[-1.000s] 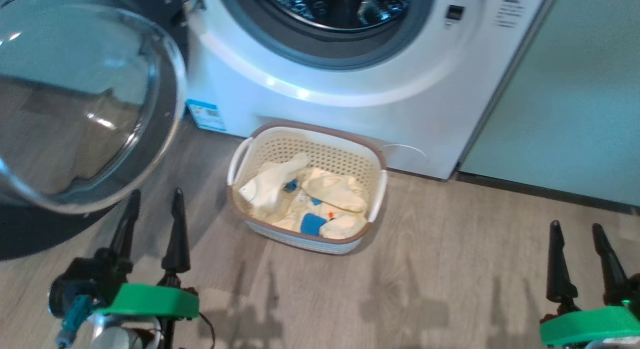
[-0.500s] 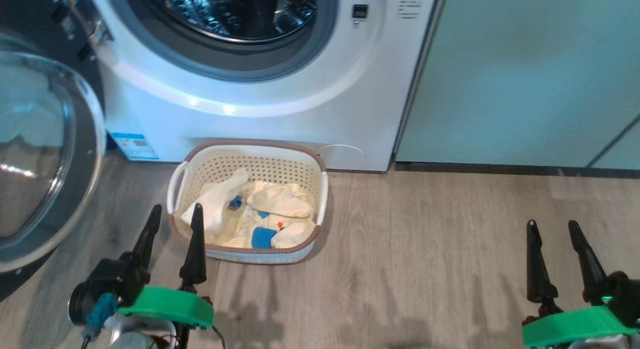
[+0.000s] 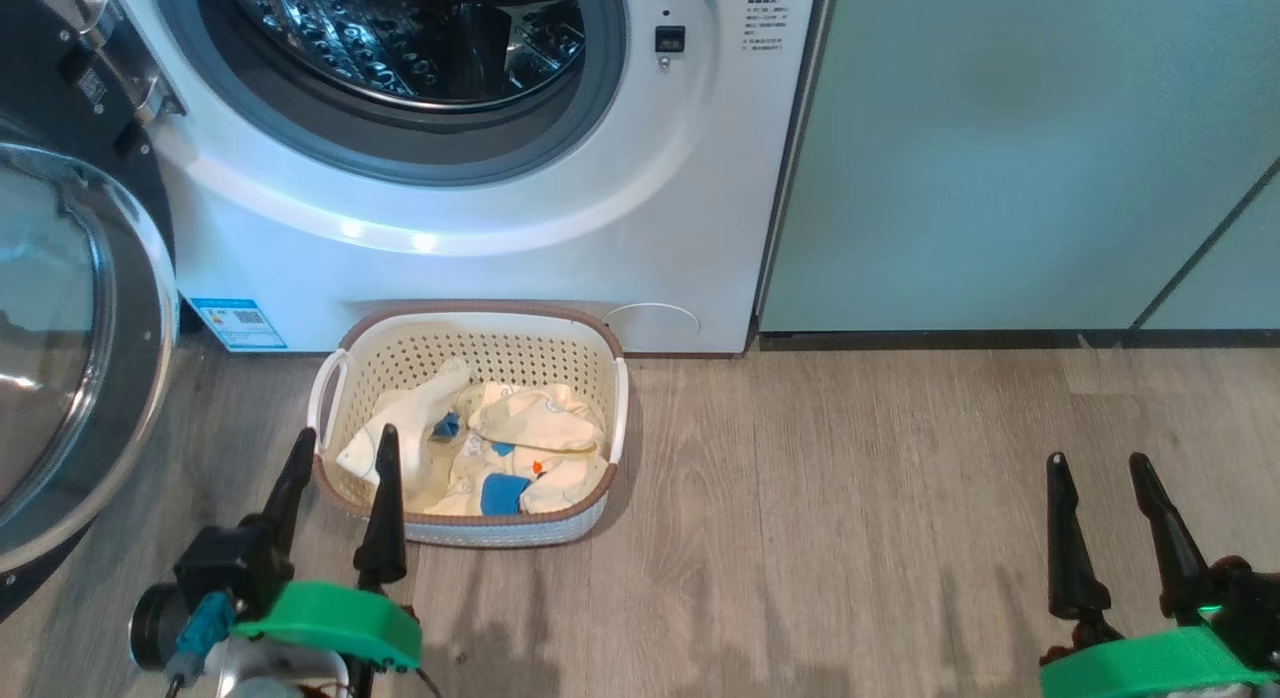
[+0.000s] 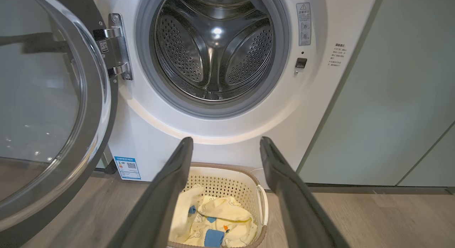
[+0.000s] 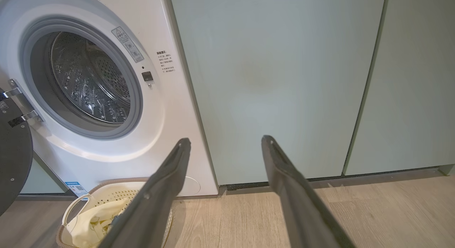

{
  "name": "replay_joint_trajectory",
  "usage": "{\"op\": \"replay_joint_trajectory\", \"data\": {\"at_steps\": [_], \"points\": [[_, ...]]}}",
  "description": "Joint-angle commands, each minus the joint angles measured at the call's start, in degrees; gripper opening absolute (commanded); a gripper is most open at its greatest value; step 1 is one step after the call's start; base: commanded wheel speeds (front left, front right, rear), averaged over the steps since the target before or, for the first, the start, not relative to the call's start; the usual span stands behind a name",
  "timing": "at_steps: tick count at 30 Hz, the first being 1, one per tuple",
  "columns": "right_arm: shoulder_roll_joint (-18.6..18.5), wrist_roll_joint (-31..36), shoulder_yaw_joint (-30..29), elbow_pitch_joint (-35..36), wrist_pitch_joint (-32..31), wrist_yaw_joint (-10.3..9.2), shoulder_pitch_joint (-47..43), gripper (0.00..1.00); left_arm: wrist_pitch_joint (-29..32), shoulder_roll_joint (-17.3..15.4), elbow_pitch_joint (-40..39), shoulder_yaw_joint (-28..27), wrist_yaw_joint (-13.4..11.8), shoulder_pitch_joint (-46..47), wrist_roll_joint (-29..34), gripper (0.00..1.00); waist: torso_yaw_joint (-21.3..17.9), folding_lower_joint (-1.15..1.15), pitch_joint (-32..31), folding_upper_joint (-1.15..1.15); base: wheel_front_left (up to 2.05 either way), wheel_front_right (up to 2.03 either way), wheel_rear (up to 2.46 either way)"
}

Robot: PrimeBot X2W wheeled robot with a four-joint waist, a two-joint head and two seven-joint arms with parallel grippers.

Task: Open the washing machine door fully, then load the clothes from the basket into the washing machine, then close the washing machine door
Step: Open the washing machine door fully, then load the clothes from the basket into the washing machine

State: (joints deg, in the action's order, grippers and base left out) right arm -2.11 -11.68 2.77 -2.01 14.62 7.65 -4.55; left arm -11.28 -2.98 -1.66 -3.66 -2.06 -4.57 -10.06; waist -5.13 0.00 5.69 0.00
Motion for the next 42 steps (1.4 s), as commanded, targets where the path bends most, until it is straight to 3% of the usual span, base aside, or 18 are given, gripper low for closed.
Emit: {"op": "replay_joint_trajectory", "data": {"at_steps": [1,21,42], "points": [[-0.76,-0.40,1.03,2.11,0.38,-0.16,1.15,1.00,0.12,-0.91,-2.13,-1.66,-0.54,0.85,0.55,1.00,0.22,0.00,-0.14,0.00,0.00,0.00,0.00],[-0.76,-0.55,0.61,1.63,0.38,-0.16,0.67,1.00,0.79,-0.79,-2.38,-0.58,-2.46,-0.16,0.35,1.00,0.72,0.00,-0.83,0.00,0.10,-0.10,0.00],[-0.76,-0.94,0.61,1.72,0.38,-0.16,1.23,1.00,1.16,-1.49,-2.32,0.84,-2.26,0.34,-0.57,1.00,0.97,0.00,-0.12,0.00,1.41,-1.41,0.00]]}}
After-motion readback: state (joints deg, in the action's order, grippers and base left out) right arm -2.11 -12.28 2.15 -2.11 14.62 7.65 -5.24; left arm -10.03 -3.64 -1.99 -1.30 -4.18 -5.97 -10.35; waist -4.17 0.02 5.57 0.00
